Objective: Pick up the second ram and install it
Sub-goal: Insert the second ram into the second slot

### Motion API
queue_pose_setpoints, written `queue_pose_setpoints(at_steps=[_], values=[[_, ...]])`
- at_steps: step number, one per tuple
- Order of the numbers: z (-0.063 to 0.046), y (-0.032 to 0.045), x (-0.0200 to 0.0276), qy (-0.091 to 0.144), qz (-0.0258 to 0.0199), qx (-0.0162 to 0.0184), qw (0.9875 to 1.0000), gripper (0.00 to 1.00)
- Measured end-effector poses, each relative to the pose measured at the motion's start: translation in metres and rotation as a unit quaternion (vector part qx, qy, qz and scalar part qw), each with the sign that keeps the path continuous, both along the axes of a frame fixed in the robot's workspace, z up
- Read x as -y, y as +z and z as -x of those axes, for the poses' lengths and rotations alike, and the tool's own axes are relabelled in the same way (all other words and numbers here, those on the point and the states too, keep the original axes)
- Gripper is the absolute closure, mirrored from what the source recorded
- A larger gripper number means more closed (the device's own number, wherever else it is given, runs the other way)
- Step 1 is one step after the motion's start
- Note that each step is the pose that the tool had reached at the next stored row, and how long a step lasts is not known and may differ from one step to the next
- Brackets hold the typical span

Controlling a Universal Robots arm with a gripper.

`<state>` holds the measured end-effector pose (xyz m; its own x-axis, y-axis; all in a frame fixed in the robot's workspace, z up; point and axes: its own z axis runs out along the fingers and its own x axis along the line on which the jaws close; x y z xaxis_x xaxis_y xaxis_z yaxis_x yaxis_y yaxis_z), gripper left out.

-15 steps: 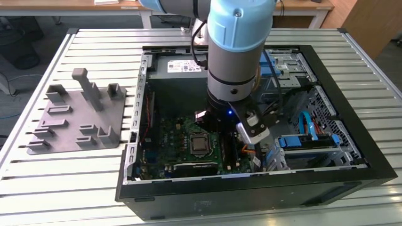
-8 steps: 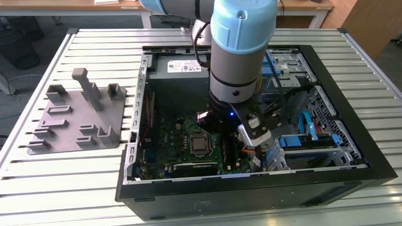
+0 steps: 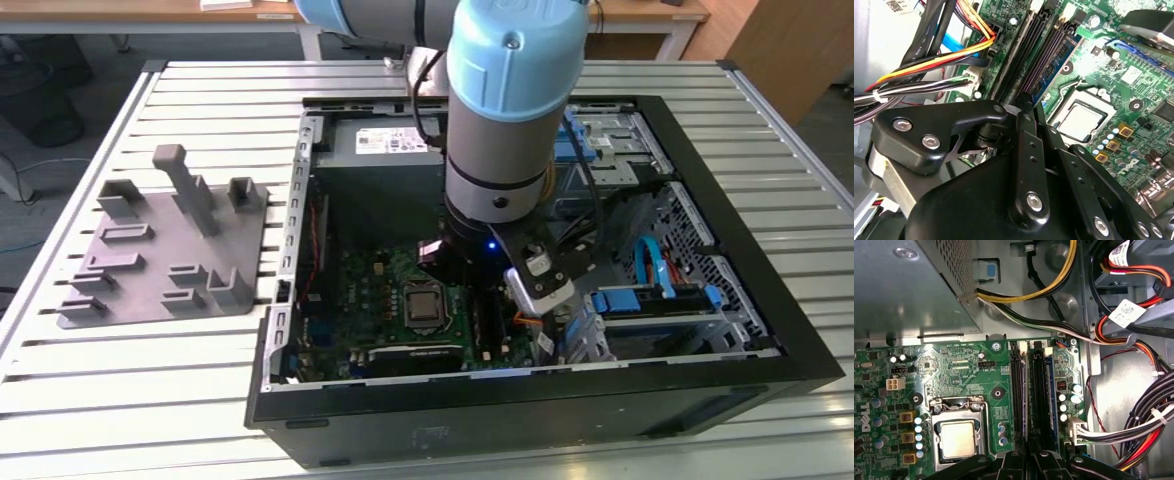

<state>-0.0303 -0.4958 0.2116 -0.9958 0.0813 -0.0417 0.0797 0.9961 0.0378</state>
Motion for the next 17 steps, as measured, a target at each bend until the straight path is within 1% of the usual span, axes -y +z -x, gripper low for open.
queue_pose_setpoints(at_steps=[12,17], values=[[0.0014,-0.0015,-0.0011,0.001,0.0001,0.0,1.0,0.86],[0.0014,-0.0019,-0.0011,0.001,0.0022,0.0,1.0,0.86]])
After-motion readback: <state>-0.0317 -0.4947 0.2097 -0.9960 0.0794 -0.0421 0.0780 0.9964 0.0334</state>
